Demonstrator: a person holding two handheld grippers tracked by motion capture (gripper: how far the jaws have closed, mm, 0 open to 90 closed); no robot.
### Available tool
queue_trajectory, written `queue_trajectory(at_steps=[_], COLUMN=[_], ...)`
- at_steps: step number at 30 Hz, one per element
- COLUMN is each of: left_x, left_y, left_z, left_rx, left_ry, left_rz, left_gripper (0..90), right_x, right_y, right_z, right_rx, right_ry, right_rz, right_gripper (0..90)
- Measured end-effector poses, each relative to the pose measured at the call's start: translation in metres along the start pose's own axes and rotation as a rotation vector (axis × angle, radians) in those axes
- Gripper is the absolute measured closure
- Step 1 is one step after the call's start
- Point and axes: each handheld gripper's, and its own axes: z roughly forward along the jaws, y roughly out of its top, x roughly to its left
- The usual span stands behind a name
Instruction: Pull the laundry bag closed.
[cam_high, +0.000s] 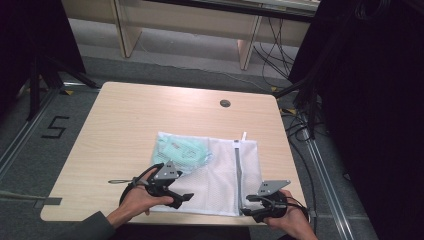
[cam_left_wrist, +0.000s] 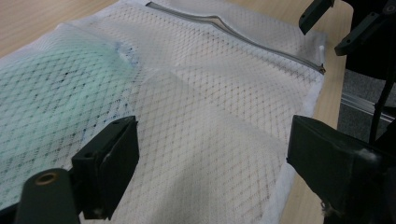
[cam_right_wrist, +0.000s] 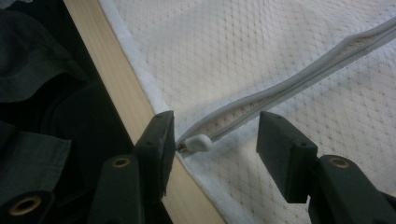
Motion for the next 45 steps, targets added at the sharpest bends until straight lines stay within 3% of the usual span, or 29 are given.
queue_trajectory(at_steps=[1,2,3,4,6,7,8,9,14,16,17,20,21,22,25,26,28,34,37,38,40,45], left_x=[-0.001,-0.002,-0.003,-0.003,-0.005,-0.004,-0.005,-0.006,-0.006,-0.006,-0.006,-0.005,-0.005,-0.006,-0.005,-0.006,-0.005,-0.006,-0.006,-0.006,-0.009,-0.017], left_y=[0.000,0.001,0.000,0.000,0.001,0.001,0.001,0.000,0.001,0.001,0.001,0.001,0.001,0.001,0.001,0.001,0.001,0.001,0.001,0.001,0.000,0.002], left_z=[0.003,0.003,0.006,0.007,0.009,0.010,0.012,0.012,0.011,0.011,0.012,0.011,0.011,0.011,0.012,0.012,0.011,0.012,0.012,0.012,0.013,0.018], left_rx=[0.002,0.008,0.005,0.008,0.016,0.021,0.002,0.005,0.018,0.019,0.004,0.016,0.019,0.019,0.024,0.023,0.028,0.023,0.029,0.025,0.025,0.030], left_ry=[0.006,0.002,0.000,0.000,-0.013,-0.025,-0.019,-0.019,-0.018,-0.016,-0.018,-0.019,-0.019,-0.019,-0.029,-0.028,-0.029,-0.037,-0.020,-0.027,-0.031,-0.072], left_rz=[0.011,0.008,0.012,0.014,0.014,0.020,0.034,0.010,0.022,0.029,0.017,0.046,0.036,0.024,0.037,0.030,0.041,0.023,0.035,0.052,0.031,0.065], left_gripper=[16.3,16.3,16.4,16.4,16.3,16.3,16.4,16.4,16.4,16.4,16.5,16.5,16.5,16.5,16.5,16.5,16.5,16.6,16.6,16.6,17.0,23.2], right_x=[0.000,-0.001,-0.001,0.001,-0.001,0.001,0.001,0.003,0.004,0.005,0.004,0.004,0.005,0.002,0.003,0.005,0.004,0.003,0.003,0.002,0.003,0.004], right_y=[0.000,0.001,0.000,-0.001,-0.001,0.000,-0.001,-0.001,0.000,0.000,0.000,0.000,-0.001,0.000,0.000,0.000,0.000,-0.001,0.000,0.001,0.001,0.005], right_z=[0.002,-0.001,0.000,0.002,0.003,0.001,0.004,0.004,0.007,0.007,0.006,0.006,0.008,0.007,0.008,0.007,0.007,0.007,0.007,0.007,0.006,0.004], right_rx=[-0.016,0.021,0.024,0.004,0.004,0.039,0.009,0.032,0.036,0.045,0.071,0.075,0.045,0.069,0.085,0.098,0.095,0.119,0.109,0.103,0.110,0.103], right_ry=[0.002,0.008,0.007,0.018,0.010,0.021,0.025,0.029,0.047,0.060,0.060,0.062,0.064,0.072,0.078,0.083,0.077,0.084,0.074,0.076,0.078,0.080], right_rz=[-0.007,-0.027,-0.034,-0.011,-0.049,-0.026,-0.042,-0.031,-0.070,-0.056,-0.066,-0.069,-0.059,-0.110,-0.127,-0.100,-0.118,-0.127,-0.133,-0.156,-0.141,-0.150], right_gripper=[50.3,50.8,51.7,52.8,53.8,54.7,55.5,56.8,63.1,64.5,66.8,70.6,71.8,72.8,75.8,77.0,78.7,83.6,86.0,86.3,86.4,86.4])
